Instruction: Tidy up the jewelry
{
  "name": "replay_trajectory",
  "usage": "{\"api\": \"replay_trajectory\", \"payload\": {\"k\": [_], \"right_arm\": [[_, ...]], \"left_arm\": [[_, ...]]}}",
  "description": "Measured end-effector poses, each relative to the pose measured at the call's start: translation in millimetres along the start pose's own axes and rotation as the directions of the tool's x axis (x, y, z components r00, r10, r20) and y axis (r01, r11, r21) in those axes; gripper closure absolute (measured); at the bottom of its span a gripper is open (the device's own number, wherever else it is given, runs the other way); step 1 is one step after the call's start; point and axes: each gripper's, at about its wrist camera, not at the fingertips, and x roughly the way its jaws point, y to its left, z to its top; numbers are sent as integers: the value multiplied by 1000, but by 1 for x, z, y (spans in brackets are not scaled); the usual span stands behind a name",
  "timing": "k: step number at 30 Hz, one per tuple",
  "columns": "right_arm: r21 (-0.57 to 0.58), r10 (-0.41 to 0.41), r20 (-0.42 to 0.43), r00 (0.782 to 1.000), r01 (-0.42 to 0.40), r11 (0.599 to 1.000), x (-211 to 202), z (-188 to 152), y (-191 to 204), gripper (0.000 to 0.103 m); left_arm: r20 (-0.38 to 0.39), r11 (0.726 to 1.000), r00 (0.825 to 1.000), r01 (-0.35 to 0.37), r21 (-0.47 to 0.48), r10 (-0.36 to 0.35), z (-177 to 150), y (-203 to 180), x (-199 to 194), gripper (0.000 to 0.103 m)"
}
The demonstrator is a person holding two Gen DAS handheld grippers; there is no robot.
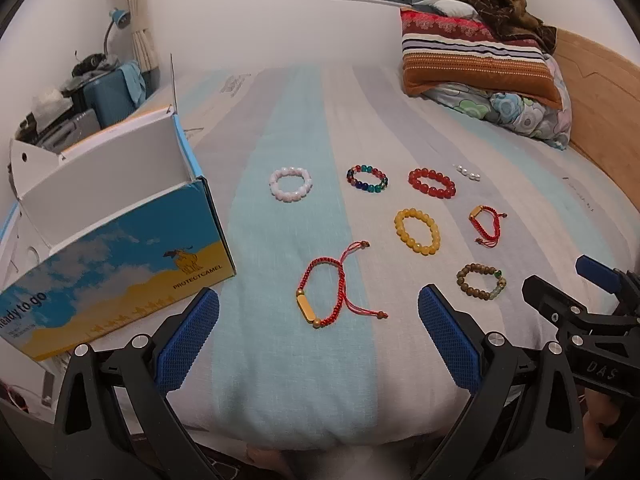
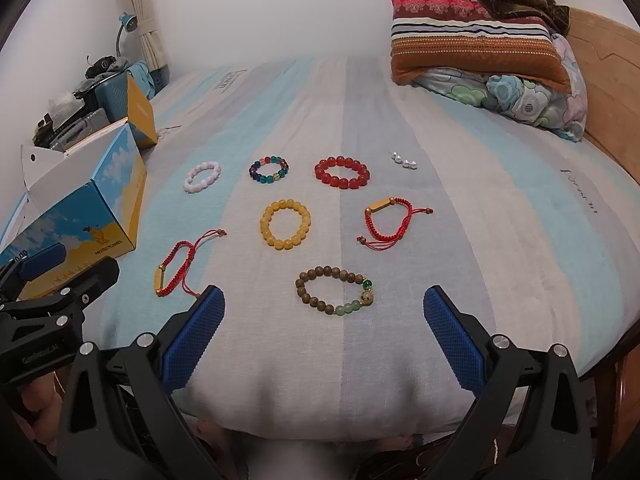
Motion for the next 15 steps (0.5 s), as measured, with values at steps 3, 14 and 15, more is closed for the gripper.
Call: {"api": "replay_trajectory", "payload": {"k": [3,14,15], "right_arm": [[-4,0,0,1000,0,1000,0,0,1,7],[-10,-24,10,1000,24,1000,2,-1,2,7],[-10,-25,12,1000,26,1000,2,-1,1,7]], "left_arm": [[8,1000,1000,-10,2,10,0,0,-2,6],[7,1000,1000,-15,4,15,1,0,-2,6],[7,1000,1000,-15,4,15,1,0,-3,6]]}}
